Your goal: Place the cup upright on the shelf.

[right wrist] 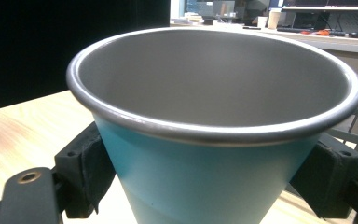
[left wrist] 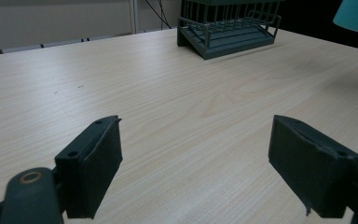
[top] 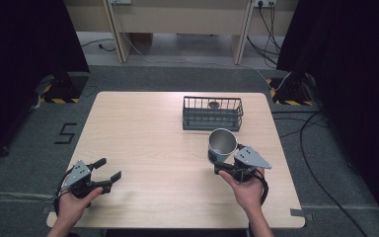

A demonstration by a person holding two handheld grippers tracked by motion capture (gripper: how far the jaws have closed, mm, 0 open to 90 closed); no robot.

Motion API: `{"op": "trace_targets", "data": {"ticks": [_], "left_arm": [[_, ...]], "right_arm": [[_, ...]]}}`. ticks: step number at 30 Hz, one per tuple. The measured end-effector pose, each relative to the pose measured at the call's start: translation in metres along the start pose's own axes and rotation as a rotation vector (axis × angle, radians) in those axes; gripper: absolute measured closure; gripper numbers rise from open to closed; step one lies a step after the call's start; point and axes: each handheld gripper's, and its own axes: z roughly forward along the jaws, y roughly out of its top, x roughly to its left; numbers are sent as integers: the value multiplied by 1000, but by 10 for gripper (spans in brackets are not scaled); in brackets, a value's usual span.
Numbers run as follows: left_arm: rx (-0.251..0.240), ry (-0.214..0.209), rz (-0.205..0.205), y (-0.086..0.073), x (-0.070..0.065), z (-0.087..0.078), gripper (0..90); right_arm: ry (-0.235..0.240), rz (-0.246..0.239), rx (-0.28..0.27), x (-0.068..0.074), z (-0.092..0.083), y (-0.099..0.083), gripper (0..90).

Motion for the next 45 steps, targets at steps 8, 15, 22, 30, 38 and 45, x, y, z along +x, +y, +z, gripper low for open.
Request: {"op": "trace_targets", "data": {"ticks": [8,15,22,30,38,45], "left_arm": [[0,-1,-1,0,0,0,167],[0,-1,-1,0,0,0,167],[3,-1,1,0,0,0,167],[1,-1,1,0,0,0,168],[1,-1,1,0,0,0,168],[1,-1,1,0,0,0,168]], "right_arm": [[-10,3,-6,-3,4,5,175],[-18,2,-10,-5,8,9,175],[-24,4,-11,-7,13,14,175],[-31,4,-22,-10,19,20,175],[-44,5,-24,-14,24,25,175],[-55,8,-25,-19,28,28,175]]}}
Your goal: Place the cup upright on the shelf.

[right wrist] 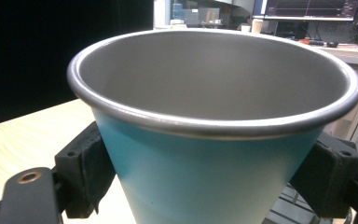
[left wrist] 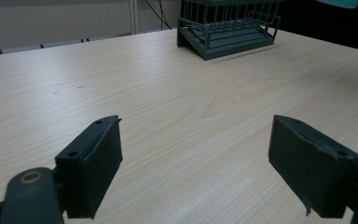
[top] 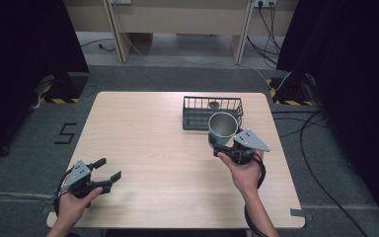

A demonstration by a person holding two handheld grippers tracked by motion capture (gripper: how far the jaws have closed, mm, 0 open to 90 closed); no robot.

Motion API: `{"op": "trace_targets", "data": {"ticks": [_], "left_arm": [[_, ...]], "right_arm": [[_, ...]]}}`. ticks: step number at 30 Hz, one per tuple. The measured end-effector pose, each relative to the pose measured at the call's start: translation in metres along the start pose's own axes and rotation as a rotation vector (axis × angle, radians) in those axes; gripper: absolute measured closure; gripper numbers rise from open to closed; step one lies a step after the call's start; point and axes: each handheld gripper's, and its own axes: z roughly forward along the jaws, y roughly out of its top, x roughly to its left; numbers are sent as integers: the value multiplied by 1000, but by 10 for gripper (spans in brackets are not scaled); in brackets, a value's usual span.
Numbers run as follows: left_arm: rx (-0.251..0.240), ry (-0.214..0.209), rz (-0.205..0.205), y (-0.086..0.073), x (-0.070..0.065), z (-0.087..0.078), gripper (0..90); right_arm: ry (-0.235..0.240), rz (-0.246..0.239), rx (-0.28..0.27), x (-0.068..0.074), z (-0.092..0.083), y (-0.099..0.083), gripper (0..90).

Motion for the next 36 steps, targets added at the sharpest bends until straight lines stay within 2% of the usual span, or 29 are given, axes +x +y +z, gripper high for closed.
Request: {"op": "trace_targets", "data": {"ticks": [36], "left_arm": [[-1,0,-1,0,0,0,169]], "right_arm": [[-36,1,-1,-15,25,19,176]]}}
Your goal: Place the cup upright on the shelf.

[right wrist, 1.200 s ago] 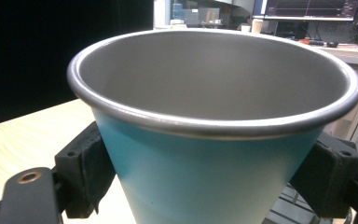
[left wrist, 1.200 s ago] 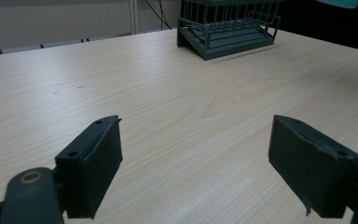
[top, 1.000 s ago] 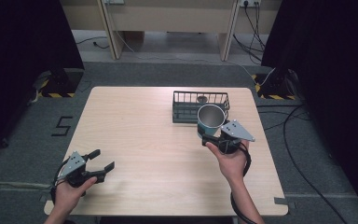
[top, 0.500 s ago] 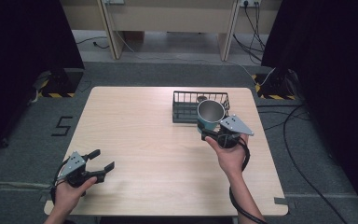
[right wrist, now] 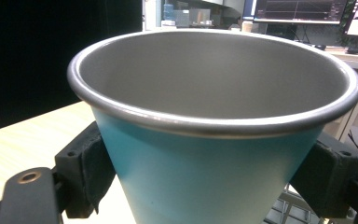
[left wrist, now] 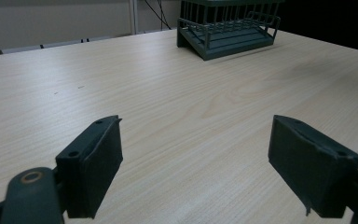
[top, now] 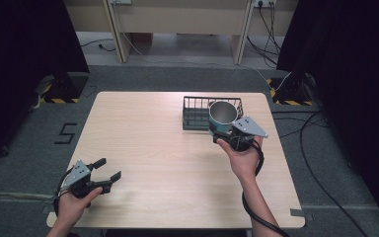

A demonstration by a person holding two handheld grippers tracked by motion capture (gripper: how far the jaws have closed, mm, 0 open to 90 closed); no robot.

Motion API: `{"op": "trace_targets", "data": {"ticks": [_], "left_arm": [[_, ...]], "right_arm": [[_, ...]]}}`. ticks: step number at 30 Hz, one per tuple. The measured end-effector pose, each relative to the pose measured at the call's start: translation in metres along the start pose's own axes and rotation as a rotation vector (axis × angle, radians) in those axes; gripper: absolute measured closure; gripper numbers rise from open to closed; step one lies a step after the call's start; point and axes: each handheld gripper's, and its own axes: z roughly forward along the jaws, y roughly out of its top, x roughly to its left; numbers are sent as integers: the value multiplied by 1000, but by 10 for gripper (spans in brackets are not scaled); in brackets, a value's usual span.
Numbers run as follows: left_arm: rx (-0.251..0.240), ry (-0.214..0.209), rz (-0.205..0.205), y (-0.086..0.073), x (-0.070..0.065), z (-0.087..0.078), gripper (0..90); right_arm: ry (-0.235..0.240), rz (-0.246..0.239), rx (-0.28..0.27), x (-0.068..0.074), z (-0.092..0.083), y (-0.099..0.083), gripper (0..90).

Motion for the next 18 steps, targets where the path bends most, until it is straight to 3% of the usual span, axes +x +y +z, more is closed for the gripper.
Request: {"op": "trace_targets", "data": {"ticks": [18], "left_arm": [[-1,-1,-1,0,0,0,170]], "right_arm": [[-40,24,28,-16,27,8,176]]}}
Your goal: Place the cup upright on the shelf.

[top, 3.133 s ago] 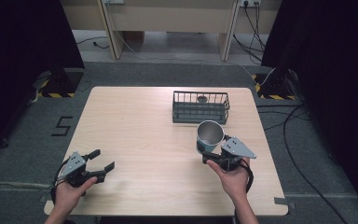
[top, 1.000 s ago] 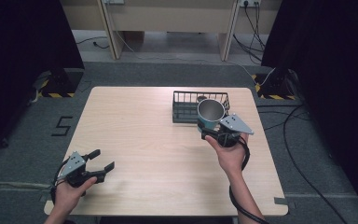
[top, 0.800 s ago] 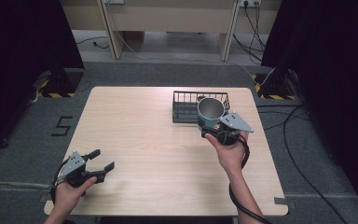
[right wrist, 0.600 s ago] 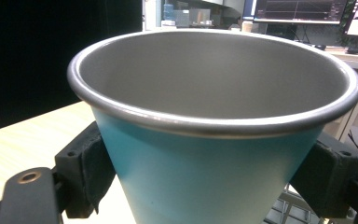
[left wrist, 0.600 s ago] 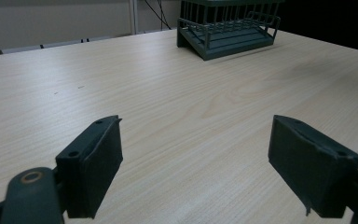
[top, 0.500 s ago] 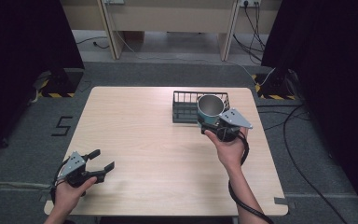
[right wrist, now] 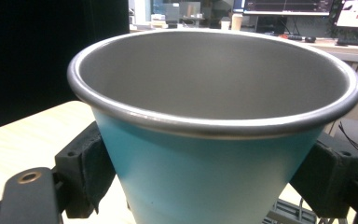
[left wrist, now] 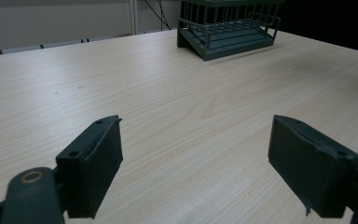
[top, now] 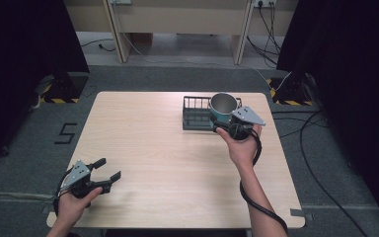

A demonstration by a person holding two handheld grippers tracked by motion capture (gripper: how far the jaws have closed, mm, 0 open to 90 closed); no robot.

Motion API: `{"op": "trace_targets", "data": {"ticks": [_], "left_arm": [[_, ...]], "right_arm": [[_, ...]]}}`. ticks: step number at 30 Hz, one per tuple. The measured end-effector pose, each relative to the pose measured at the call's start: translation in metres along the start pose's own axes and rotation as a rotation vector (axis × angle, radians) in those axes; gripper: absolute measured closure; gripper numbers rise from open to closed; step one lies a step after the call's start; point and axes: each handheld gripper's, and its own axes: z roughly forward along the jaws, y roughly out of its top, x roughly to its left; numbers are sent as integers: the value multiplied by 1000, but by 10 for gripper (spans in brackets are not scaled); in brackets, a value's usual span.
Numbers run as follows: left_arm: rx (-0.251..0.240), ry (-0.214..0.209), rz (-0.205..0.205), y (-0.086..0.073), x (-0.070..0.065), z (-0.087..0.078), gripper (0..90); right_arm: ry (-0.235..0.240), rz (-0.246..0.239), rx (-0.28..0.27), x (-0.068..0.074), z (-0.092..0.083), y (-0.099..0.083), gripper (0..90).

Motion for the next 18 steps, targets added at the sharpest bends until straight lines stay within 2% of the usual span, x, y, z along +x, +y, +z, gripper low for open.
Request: {"op": "trace_targets", "data": {"ticks": [8,16,18], "left_arm": [[-3,0,-2,0,0,0,171],[-3,-1,-3,0,1,0,171],[-4,0,-4,0,1,0,171]], "right_arm": [[-18,4,21,-8,17,4,176],[-38,11,51,-16,41,10,175],[-46,11,72,-20,52,11,176]]}}
